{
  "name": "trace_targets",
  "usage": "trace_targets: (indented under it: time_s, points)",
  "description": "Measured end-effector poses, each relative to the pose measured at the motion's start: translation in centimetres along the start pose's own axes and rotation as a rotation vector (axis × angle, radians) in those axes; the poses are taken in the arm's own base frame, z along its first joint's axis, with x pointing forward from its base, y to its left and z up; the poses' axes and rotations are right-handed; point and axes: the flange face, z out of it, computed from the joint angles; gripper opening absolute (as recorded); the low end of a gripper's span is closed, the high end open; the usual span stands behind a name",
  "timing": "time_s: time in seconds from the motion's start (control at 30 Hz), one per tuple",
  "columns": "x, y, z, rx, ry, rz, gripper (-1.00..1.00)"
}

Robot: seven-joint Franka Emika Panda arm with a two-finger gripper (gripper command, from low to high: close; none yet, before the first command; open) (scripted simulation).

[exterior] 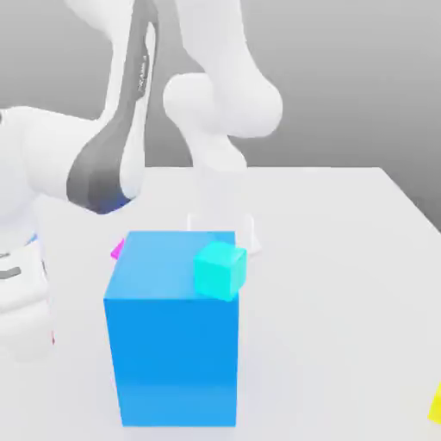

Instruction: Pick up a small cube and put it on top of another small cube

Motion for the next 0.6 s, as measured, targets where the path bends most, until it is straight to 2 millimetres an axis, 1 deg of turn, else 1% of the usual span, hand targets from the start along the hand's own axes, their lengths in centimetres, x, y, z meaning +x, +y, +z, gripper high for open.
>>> trace_targets:
  time_s: [0.13, 0.27, 0.3, 0.33, 0.47, 0.6]
  points:
    - [3.4, 0.0, -4.5, -0.031, -0.013, -0.151, -1.0]
    - [6.5, -0.8, -9.1, -0.079, -0.007, -0.297, -1.0]
    - [7.8, -1.1, -9.3, -0.069, -0.01, -0.343, -1.0]
    - [10.0, -1.4, -9.9, -0.065, -0.016, -0.409, -1.0]
    - [13.8, -3.1, -13.7, -0.101, -0.012, -0.583, -1.0]
    - [17.8, -5.6, -17.9, -0.163, 0.004, -0.775, -1.0]
